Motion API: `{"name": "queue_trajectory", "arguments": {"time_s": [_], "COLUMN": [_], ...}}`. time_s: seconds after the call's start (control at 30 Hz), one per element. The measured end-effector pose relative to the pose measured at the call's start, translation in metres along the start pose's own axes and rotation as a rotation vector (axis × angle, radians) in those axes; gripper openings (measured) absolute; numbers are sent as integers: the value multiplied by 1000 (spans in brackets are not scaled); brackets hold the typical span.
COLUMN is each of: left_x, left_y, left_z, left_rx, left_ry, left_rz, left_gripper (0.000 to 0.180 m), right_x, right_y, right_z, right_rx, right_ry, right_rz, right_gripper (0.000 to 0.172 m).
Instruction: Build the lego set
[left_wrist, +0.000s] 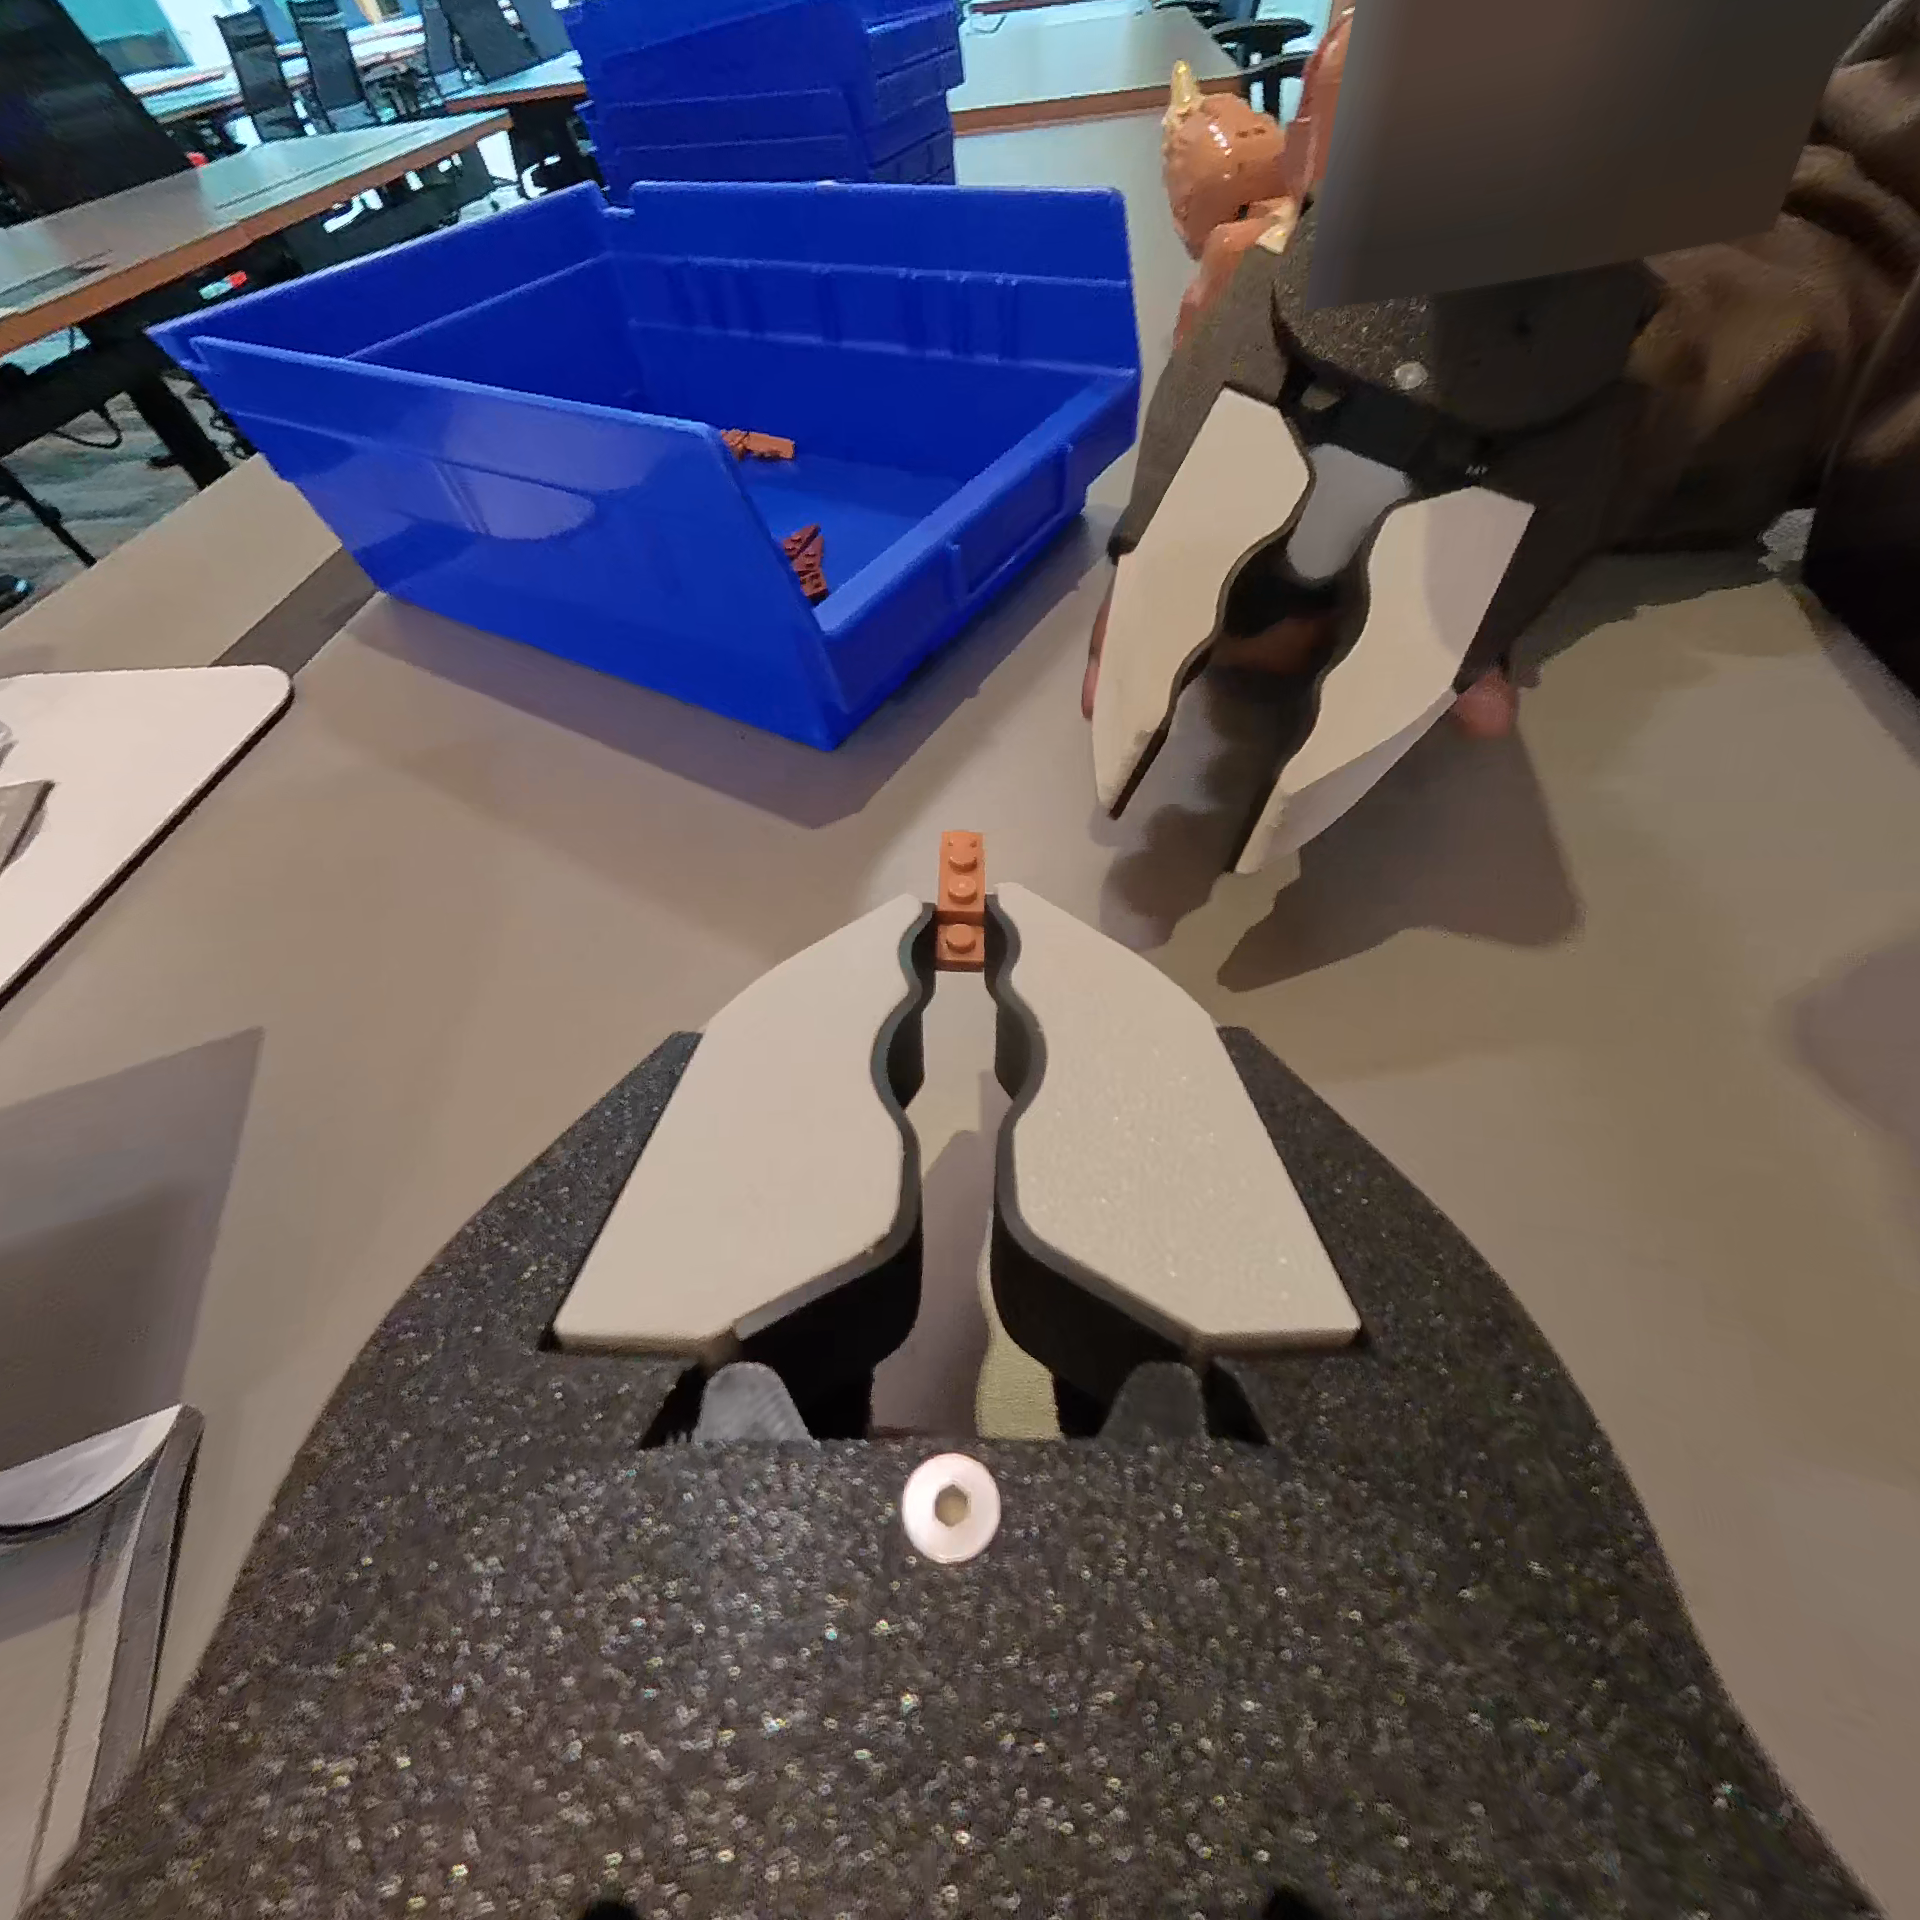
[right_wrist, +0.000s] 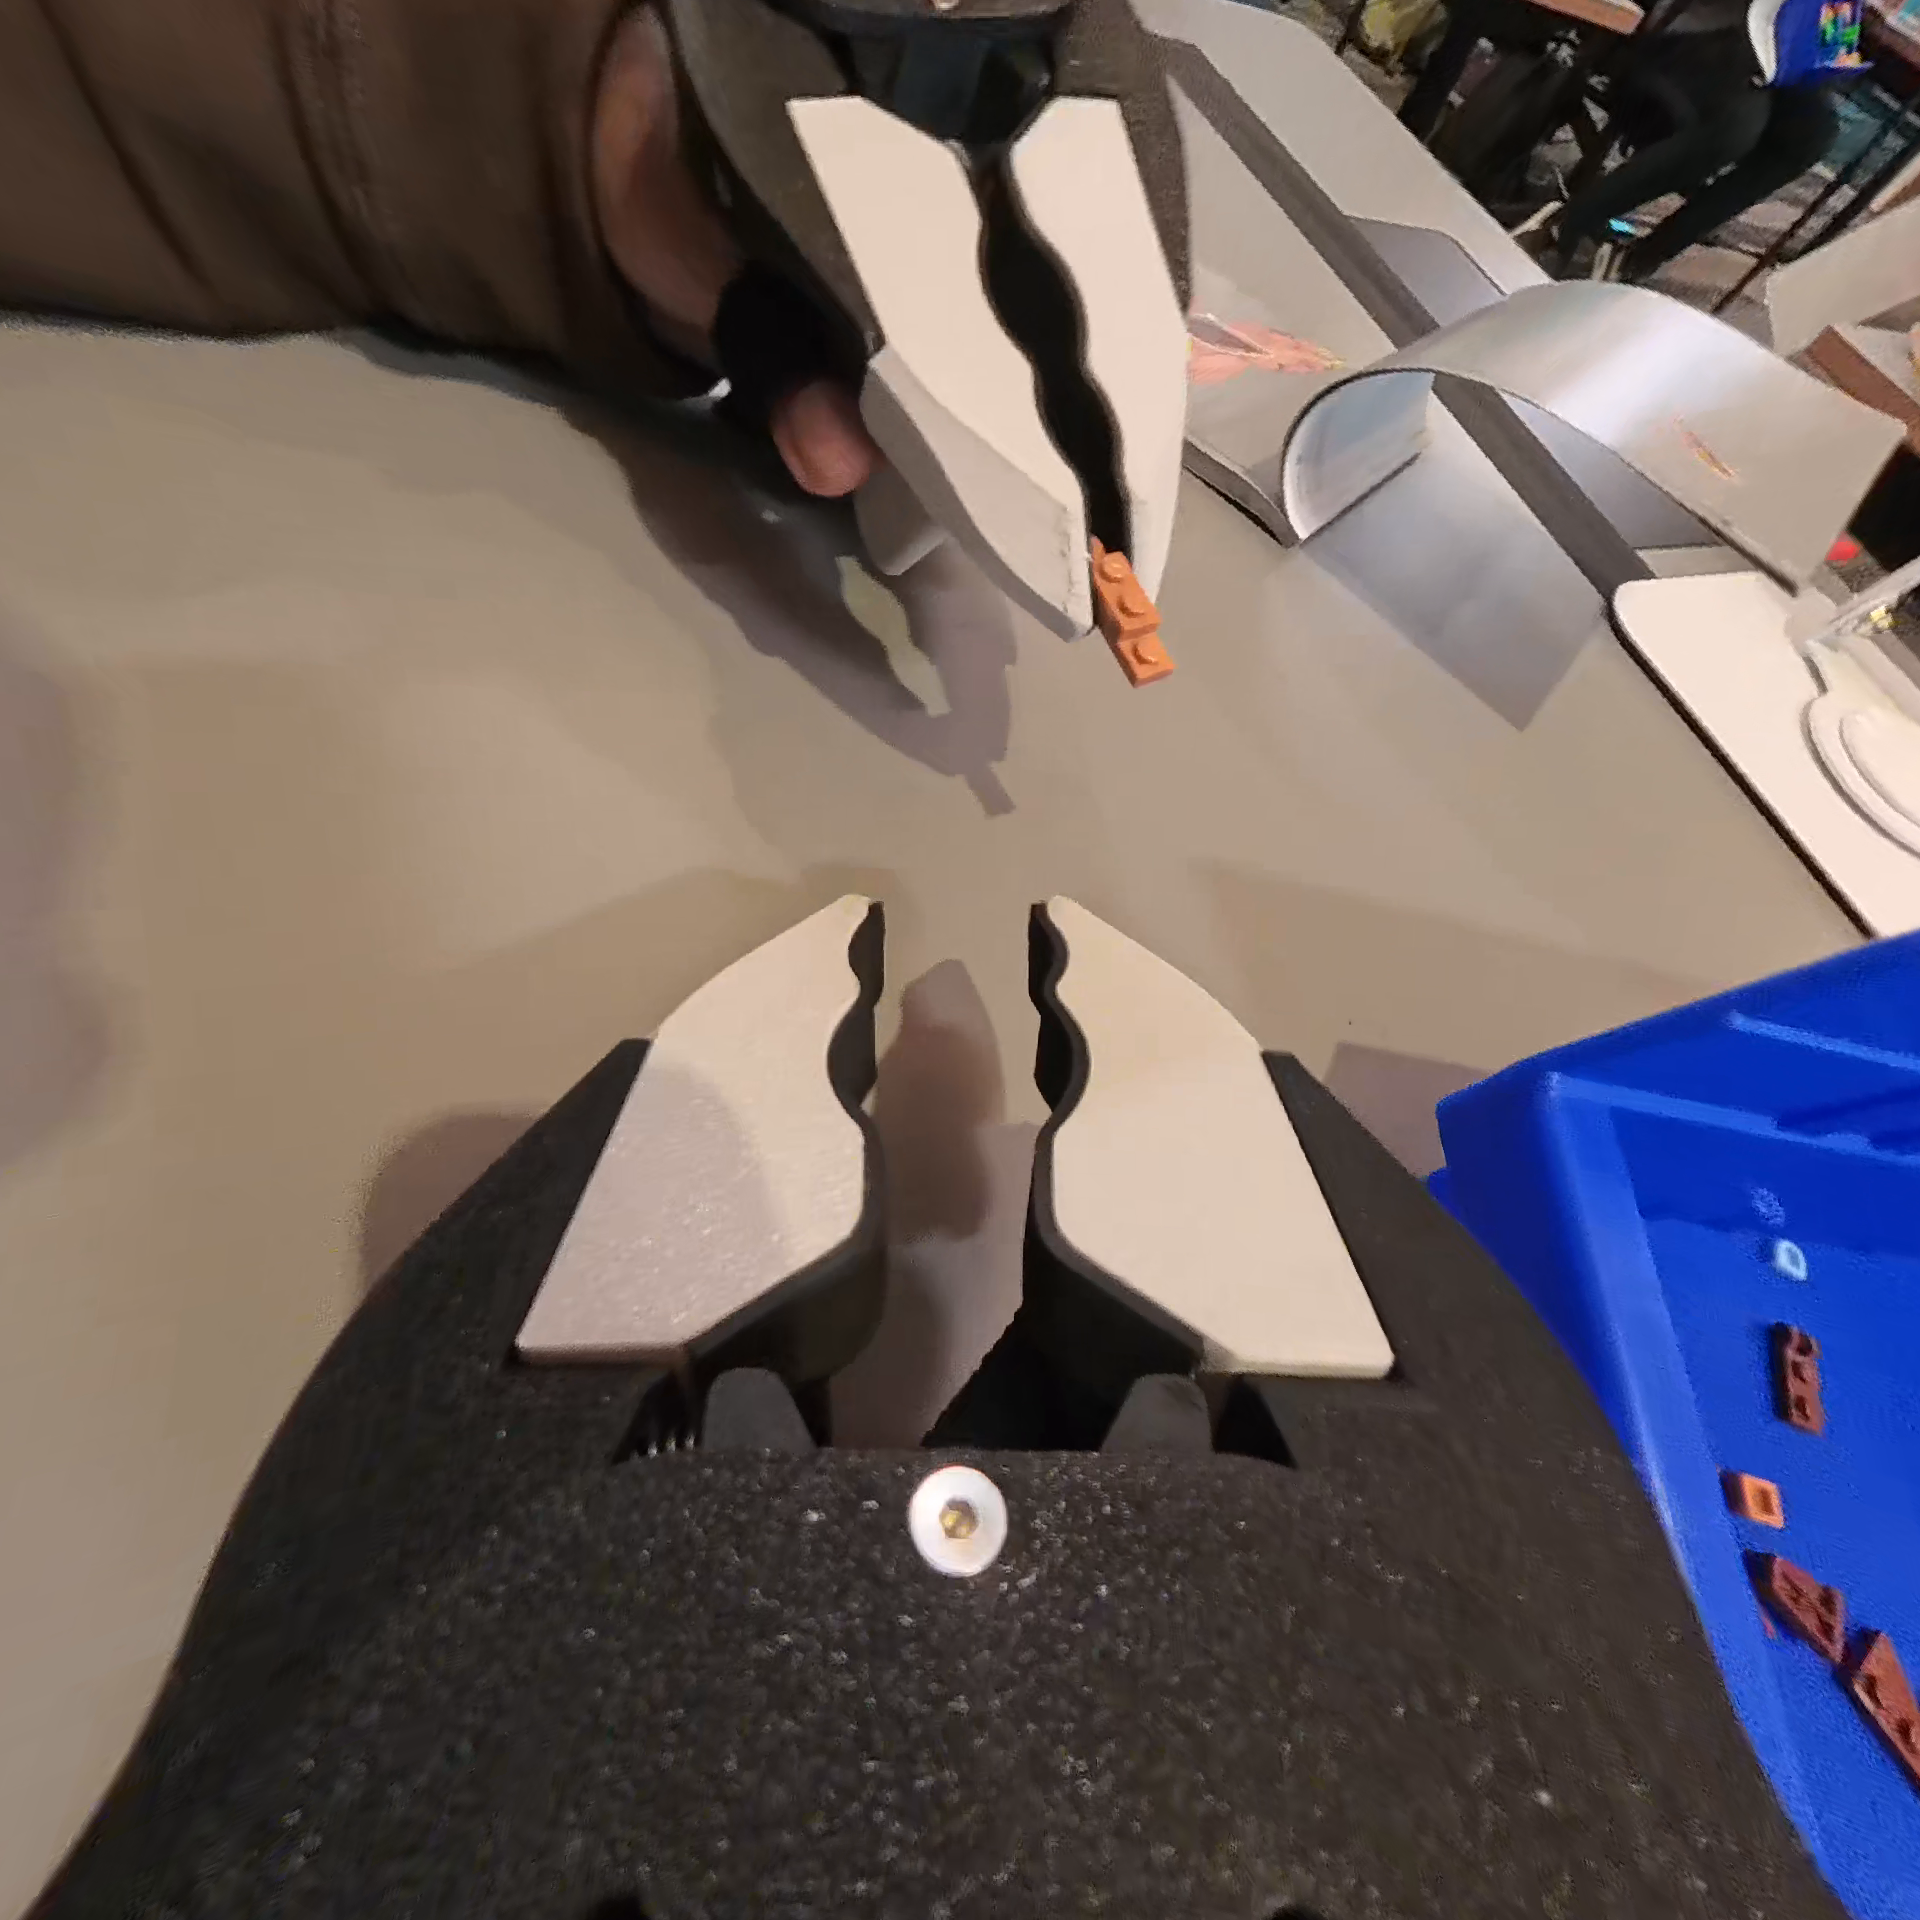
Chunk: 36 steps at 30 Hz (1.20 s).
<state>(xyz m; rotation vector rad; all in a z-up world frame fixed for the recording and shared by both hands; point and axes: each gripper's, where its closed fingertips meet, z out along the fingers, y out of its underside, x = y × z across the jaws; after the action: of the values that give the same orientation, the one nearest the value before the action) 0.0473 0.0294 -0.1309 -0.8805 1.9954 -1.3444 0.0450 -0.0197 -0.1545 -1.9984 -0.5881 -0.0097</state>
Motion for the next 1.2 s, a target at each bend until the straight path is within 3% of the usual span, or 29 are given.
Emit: {"name": "queue_trajectory", "arguments": {"time_s": [1.07,1.2], "left_x": [-1,-3], "left_y": [1,0], "left_z": [1,0], "left_rx": [-6,2], "left_ry": [8,-4], "left_rz": [-3,-13], "left_gripper": [8,8], "right_x": [6,4], "right_y": [4,0], "right_z": [-7,-26], "right_rx": [-1,-29], "right_ry": [17,43], "right_rz": [51,167], "right_gripper": [27,35]}}
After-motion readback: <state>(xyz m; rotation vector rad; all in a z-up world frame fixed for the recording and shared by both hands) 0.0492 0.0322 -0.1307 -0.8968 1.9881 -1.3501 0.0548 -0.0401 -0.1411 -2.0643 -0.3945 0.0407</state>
